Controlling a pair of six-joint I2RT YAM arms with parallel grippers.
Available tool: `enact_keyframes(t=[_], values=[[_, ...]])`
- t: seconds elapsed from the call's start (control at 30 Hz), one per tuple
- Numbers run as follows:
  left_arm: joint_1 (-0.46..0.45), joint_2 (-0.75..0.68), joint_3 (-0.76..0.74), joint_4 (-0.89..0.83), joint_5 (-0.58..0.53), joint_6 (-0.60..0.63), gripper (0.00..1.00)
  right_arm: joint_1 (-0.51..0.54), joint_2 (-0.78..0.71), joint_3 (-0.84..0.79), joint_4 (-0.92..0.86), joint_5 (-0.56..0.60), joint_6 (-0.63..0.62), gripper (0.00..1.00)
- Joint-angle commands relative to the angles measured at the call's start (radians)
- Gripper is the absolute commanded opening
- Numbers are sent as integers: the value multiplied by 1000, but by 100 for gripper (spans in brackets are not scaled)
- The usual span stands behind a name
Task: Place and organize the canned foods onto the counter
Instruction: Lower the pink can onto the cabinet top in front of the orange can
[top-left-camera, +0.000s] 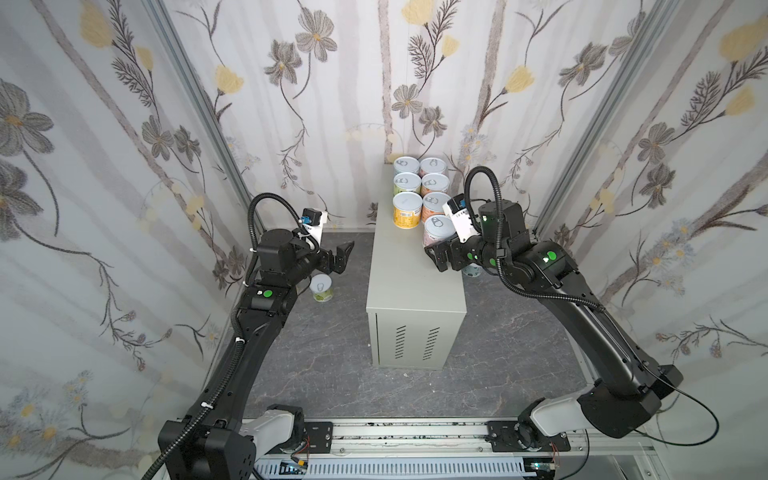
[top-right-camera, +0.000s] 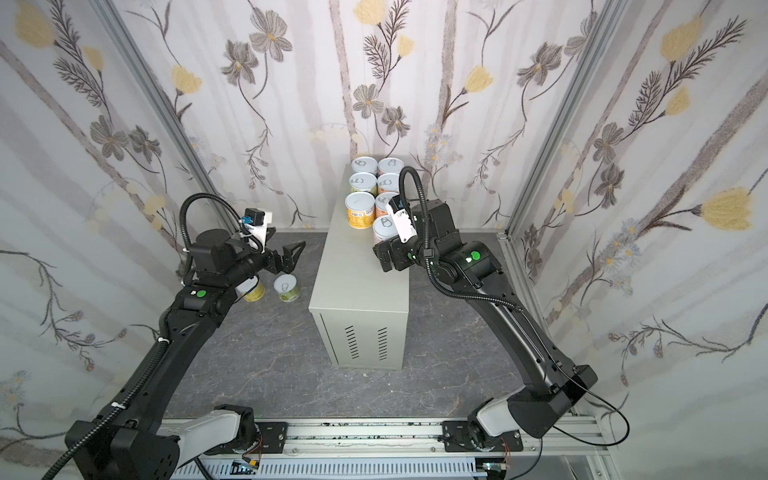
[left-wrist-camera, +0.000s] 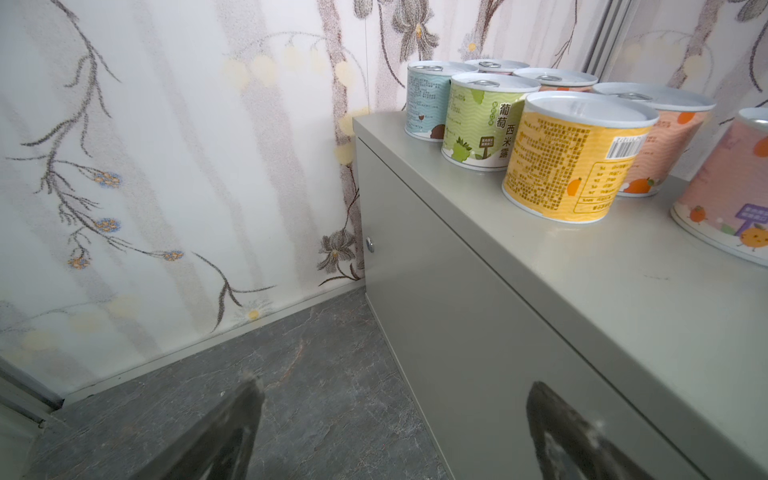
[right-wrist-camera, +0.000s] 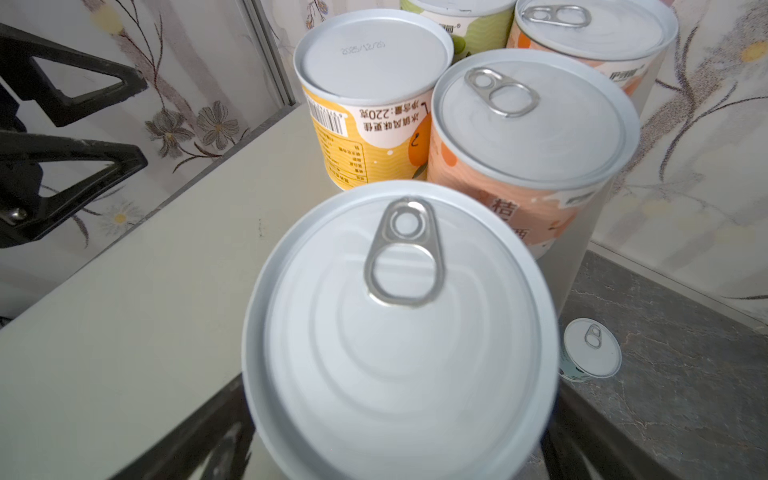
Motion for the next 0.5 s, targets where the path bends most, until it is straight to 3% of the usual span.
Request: enact_keyframes(t=[0.0,0.2,0.47], values=[[2,16,18,27,13,18,100,3,-54,-86,168,-33,-13,99],[2,53,44,10,14,25,100,4,-120,-208,290,-30,-12,92],[2,66,46,12,17,29,100,4,-102,-219,304,-26,-6,83]])
